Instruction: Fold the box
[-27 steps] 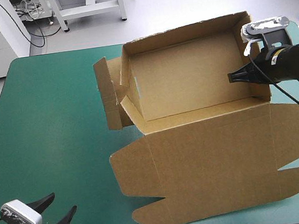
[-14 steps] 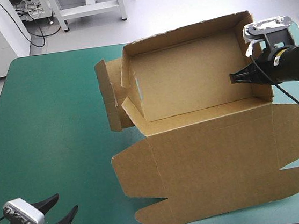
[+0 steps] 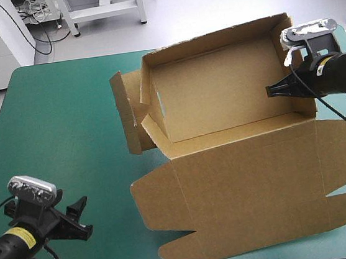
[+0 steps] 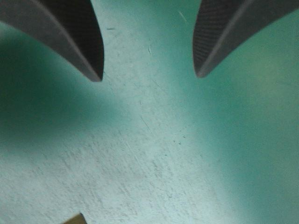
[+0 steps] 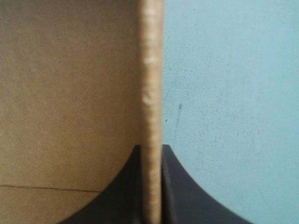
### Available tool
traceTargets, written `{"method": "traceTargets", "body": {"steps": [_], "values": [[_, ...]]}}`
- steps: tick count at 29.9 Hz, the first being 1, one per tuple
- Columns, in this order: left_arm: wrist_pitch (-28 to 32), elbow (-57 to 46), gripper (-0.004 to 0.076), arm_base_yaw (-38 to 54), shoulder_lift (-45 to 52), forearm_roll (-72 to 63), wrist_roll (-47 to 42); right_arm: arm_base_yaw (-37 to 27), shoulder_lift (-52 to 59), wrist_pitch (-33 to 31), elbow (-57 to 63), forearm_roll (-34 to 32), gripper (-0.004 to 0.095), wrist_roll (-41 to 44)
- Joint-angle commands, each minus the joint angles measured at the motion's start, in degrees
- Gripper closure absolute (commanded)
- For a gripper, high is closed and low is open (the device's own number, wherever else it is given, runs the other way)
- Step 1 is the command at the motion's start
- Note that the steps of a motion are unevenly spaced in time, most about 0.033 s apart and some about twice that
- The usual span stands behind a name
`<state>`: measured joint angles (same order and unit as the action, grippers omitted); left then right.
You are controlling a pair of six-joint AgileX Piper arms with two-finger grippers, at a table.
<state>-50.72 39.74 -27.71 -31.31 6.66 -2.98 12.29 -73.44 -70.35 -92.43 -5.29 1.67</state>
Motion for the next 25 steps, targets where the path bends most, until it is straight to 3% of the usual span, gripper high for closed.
{"method": "traceTargets", "body": {"steps": [1,15,20,25], "values": [[2.7,6.3,0.0322,-0.1,-6.0,1.7,-1.6,-0.3,1.7,3.4,-2.0,-0.1,0.093,-0.6],[0.4,20.3,0.0319,5.7,-24.5,2.4,0.4,-0.3,1.7,3.4,-2.0,0.2,0.093,-1.0],[0.6,22.8,0.0319,14.8,-28.6,-7.2,10.7,-0.3,1.7,3.4,-2.0,0.2,0.093,-1.0],[1.5,23.1,0.0319,27.4,-33.2,-25.7,26.6,-0.3,1.7,3.4,-2.0,0.2,0.093,-1.0]]}}
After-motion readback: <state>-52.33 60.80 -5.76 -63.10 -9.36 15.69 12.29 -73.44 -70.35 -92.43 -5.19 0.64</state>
